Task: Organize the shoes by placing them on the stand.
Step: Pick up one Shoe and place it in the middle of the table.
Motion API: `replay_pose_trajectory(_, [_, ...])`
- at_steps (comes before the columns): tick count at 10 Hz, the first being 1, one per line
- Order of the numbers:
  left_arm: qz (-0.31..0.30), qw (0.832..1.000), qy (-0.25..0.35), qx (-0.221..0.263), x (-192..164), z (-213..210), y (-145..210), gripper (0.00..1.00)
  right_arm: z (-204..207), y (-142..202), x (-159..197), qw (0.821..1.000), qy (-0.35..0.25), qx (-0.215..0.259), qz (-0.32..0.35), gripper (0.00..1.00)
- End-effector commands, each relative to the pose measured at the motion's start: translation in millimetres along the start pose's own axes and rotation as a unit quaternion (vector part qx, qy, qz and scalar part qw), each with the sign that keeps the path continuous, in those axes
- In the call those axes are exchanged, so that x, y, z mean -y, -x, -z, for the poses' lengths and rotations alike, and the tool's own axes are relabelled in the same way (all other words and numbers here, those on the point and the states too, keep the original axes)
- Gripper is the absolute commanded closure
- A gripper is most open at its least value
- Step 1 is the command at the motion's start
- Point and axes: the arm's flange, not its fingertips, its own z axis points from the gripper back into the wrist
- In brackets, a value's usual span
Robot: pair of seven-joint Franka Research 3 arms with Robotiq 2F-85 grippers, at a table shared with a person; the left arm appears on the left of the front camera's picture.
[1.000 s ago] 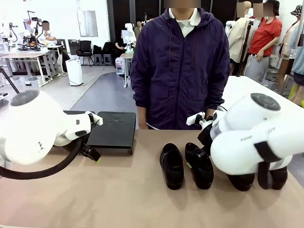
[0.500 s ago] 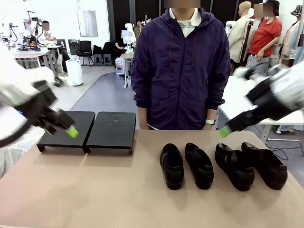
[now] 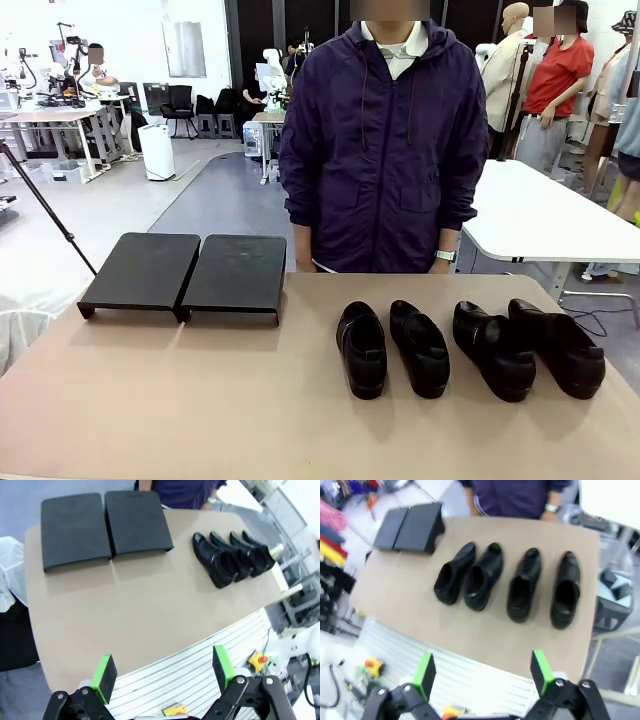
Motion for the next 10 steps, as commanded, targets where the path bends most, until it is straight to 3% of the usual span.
replay_pose_trajectory(1, [0.023, 0.999, -0.007, -0.022, 16.0, 8.1, -16.0, 0.00, 4.9, -6.8, -20.0, 0.999, -0.017, -0.014, -0.031, 0.00])
replay_pose_trajectory(10, [0.023, 0.999, -0.007, -0.022, 16.0, 8.1, -16.0, 0.00, 4.9, -6.8, -20.0, 0.999, -0.017, -0.014, -0.031, 0.00])
